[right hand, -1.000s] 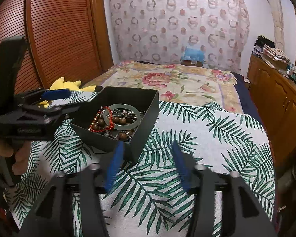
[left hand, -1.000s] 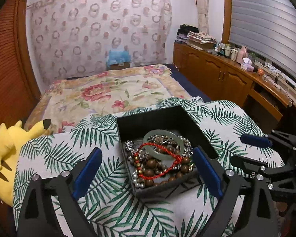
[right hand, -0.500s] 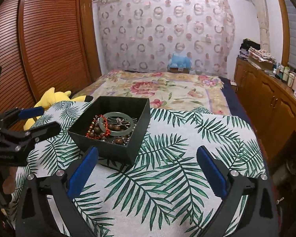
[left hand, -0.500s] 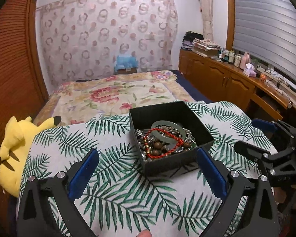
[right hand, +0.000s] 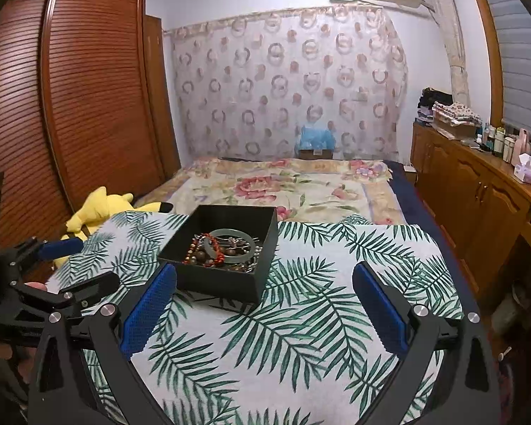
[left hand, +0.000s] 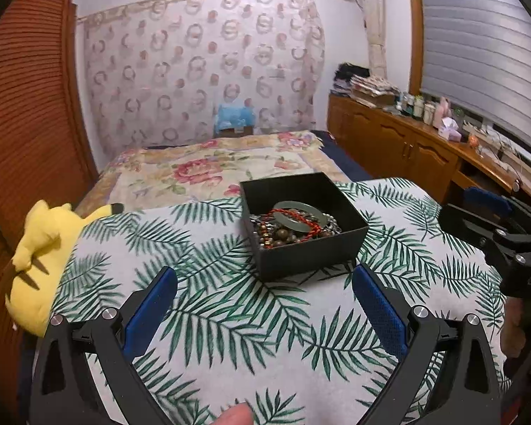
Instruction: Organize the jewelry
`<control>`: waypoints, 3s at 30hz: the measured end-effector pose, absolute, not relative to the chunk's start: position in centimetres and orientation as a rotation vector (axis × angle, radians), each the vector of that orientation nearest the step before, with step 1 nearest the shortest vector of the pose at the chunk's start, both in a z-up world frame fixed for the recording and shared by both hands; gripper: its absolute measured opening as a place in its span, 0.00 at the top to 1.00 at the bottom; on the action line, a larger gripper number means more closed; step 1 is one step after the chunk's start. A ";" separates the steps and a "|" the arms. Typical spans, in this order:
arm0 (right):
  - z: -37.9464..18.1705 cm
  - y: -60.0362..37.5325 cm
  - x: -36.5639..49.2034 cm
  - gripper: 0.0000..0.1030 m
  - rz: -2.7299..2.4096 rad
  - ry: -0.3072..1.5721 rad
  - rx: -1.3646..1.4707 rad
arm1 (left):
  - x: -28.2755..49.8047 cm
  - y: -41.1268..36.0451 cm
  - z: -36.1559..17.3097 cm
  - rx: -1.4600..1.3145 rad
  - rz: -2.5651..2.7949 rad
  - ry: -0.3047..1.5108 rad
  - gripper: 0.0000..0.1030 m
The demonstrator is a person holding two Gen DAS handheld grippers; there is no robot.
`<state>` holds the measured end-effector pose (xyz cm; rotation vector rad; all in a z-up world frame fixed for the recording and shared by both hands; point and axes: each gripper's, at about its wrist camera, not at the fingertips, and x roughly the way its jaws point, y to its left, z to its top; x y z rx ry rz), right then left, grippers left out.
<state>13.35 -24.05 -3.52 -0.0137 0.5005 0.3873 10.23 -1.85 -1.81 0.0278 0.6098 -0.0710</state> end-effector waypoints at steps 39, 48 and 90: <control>-3.8 -24.2 10.4 0.02 0.359 0.472 -0.018 | 7.2 -0.4 -0.6 -0.015 -0.049 0.567 0.07; -3.8 -24.2 10.4 0.02 0.359 0.473 -0.018 | 7.1 -0.4 0.1 -0.014 -0.054 0.560 0.07; -4.0 -24.1 10.7 0.03 0.355 0.475 -0.019 | 7.1 -0.6 0.3 -0.008 -0.043 0.553 0.07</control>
